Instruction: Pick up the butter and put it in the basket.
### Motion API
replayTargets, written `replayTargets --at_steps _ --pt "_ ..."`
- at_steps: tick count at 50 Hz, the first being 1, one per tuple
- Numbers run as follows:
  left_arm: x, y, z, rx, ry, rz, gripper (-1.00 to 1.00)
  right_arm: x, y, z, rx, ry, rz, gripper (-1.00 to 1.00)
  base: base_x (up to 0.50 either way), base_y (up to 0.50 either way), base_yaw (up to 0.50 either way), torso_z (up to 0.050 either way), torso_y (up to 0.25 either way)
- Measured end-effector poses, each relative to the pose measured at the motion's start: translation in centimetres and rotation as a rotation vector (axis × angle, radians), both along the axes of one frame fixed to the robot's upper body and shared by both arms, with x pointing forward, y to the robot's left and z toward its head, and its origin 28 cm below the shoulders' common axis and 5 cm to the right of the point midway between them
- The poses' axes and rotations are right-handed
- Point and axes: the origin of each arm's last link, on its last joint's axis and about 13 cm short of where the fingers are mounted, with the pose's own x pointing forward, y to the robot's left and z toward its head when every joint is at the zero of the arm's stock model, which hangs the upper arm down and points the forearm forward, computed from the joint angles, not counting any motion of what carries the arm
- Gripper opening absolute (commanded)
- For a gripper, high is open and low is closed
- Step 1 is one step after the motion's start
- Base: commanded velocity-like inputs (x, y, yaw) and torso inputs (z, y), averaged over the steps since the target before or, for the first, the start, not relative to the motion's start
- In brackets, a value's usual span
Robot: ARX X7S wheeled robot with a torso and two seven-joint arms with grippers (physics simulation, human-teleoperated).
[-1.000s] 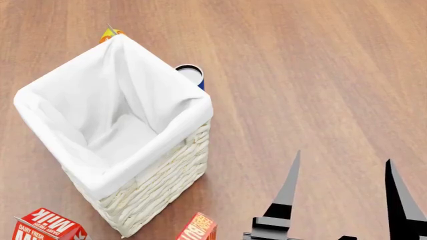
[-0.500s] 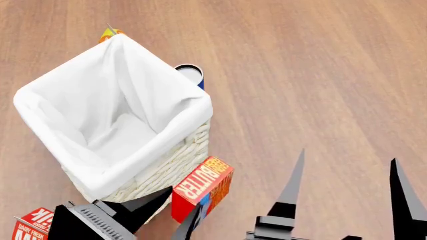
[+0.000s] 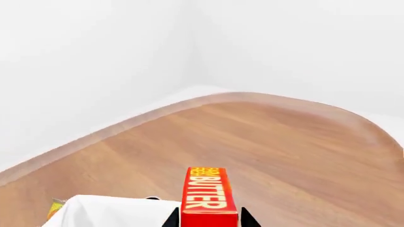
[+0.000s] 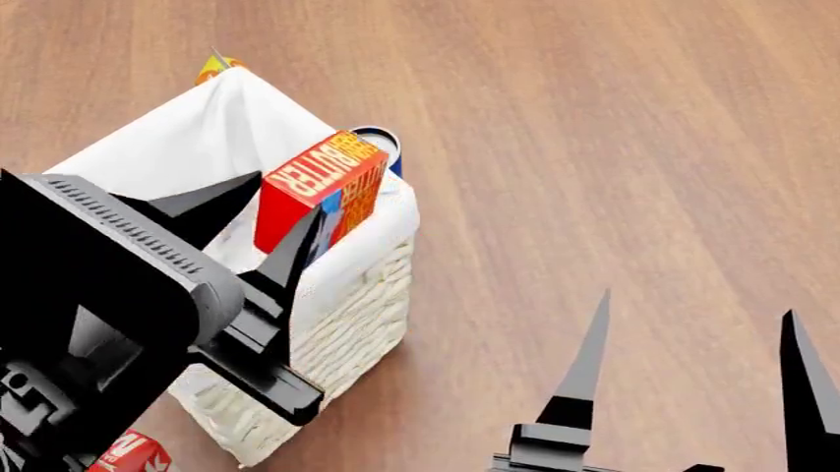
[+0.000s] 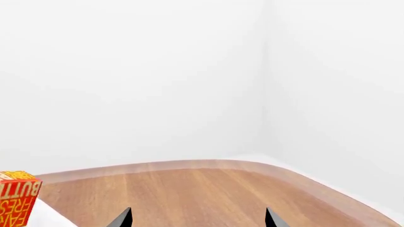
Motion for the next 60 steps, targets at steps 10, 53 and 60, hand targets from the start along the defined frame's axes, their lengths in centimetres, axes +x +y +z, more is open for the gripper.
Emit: replayTargets --at_steps 10,53,60 --pt "2.2 1.2 2.6 0.04 -0.008 0.046 -1.0 0.0 -0.1 0.0 0.003 -0.001 -0.001 1.0 0.0 0.0 0.0 0.0 0.001" --pt "7.2 5.2 9.5 0.406 0.245 0.065 -1.0 0.1 -0.2 0.0 0.025 -0.006 0.005 1.0 0.0 0.0 0.0 0.0 0.001" --pt "8.2 5.2 10.6 0.457 0.3 0.041 -1.0 0.1 -0.2 -0.1 0.027 -0.006 0.006 1.0 0.0 0.0 0.0 0.001 0.001"
